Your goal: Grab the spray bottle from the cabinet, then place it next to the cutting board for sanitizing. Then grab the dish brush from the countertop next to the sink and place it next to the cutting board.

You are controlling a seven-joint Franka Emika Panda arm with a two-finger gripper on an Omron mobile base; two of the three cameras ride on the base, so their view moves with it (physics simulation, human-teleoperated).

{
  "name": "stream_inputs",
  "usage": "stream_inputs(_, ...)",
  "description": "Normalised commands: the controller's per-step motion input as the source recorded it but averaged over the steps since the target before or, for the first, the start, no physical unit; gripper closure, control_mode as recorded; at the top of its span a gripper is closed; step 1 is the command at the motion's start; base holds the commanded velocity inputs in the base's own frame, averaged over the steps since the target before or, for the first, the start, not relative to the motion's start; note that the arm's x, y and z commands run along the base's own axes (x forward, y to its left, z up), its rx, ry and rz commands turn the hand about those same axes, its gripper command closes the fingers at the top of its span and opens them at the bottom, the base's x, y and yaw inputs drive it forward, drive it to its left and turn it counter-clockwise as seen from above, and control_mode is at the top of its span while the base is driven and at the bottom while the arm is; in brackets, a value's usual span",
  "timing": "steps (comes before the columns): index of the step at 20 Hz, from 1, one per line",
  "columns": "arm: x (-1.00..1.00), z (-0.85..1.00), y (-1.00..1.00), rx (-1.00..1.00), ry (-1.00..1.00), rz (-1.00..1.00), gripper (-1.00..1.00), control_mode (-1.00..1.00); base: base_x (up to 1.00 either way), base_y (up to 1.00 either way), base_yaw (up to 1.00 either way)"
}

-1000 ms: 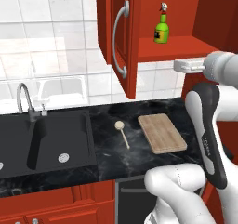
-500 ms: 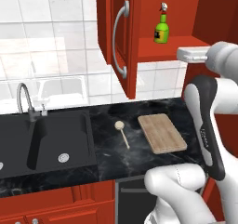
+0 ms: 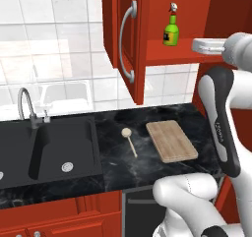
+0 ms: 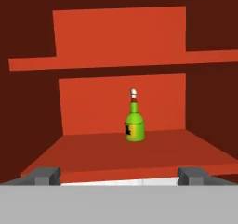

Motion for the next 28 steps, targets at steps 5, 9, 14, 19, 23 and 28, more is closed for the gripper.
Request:
stream_inputs(5,0.25,0.01,-0.13,0.01,0.00,0.00,-1.00,-1.00,0.00,0.00,0.00)
stream_inputs(9,0.34,0.00,-0.05,0.00,0.00,0.00,-1.00,-1.00,0.00,0.00,0.00)
stream_inputs(14,0.45,0.00,-0.01,0.00,0.00,0.00,-1.00,-1.00,0.00,0.00,0.00)
stream_inputs(19,0.53,0.00,-0.19,0.00,0.00,0.00,-1.00,-1.00,0.00,0.00,0.00)
stream_inputs(23,0.48,0.00,-0.18,0.00,0.02,0.00,-1.00,-1.00,0.00,0.00,0.00)
stream_inputs(28,0.49,0.00,-0.07,0.00,0.00,0.00,-1.00,-1.00,0.00,0.00,0.00)
